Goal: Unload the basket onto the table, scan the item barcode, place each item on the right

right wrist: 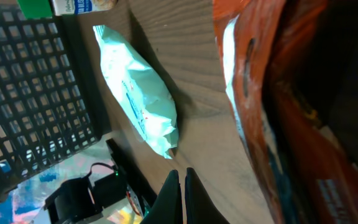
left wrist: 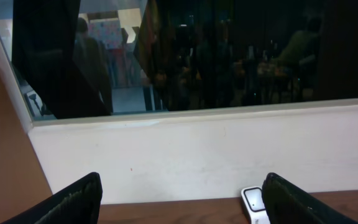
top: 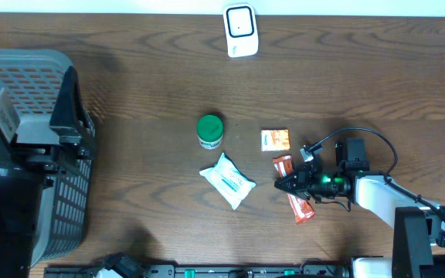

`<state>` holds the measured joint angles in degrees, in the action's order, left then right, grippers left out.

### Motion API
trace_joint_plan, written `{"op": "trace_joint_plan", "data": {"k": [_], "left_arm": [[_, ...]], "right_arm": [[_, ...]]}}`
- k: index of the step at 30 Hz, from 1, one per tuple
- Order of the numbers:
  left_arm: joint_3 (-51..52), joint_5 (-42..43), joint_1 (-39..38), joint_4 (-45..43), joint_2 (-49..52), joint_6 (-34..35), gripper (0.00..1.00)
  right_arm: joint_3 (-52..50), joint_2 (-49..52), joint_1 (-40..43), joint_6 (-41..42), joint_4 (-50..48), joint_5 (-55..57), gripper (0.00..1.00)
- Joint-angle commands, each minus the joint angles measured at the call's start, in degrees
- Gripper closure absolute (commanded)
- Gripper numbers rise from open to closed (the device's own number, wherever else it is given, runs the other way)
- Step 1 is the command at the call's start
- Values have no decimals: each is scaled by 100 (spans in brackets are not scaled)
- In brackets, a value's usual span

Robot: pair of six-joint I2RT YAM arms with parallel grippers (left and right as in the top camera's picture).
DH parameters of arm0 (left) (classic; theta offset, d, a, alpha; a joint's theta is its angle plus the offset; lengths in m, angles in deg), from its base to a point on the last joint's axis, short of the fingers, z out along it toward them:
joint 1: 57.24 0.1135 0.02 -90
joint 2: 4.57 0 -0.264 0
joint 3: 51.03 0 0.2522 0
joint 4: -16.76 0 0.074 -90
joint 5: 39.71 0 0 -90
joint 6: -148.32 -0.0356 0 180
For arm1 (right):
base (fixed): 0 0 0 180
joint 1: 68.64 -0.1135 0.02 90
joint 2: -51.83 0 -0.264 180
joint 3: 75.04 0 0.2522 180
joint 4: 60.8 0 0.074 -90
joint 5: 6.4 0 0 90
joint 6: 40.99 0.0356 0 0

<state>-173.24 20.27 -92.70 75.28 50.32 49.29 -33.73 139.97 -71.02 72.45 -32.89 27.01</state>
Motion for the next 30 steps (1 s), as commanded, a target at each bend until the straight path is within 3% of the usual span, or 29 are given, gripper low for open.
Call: {"op": "trace_joint_plan", "data": {"k": [1, 15, 20, 26, 27, 28, 30], "left_arm": [[-4, -68, 2, -24, -46, -13, 18], [-4, -68, 2, -24, -46, -13, 18], [-4, -68, 2, -28, -46, -13, 18], [-4, -68, 2, -28, -46, -13, 18], [-4, -68, 2, -28, -46, -13, 18], [-4, -68, 2, -28, -46, -13, 18], [-4, -68, 2, -28, -46, -13, 18]], "right_arm": [[-48, 208, 39, -15, 46, 374, 99], [-57, 2269, 39, 210, -1034, 380, 99], [-20, 2028, 46, 114, -1071, 188, 99], [186, 883, 42, 271, -903, -435, 97], [219, 643, 39, 264, -887, -570, 66], [245, 332, 39, 260, -866, -732, 1], [247, -223, 39, 236, -870, -855, 1]]}}
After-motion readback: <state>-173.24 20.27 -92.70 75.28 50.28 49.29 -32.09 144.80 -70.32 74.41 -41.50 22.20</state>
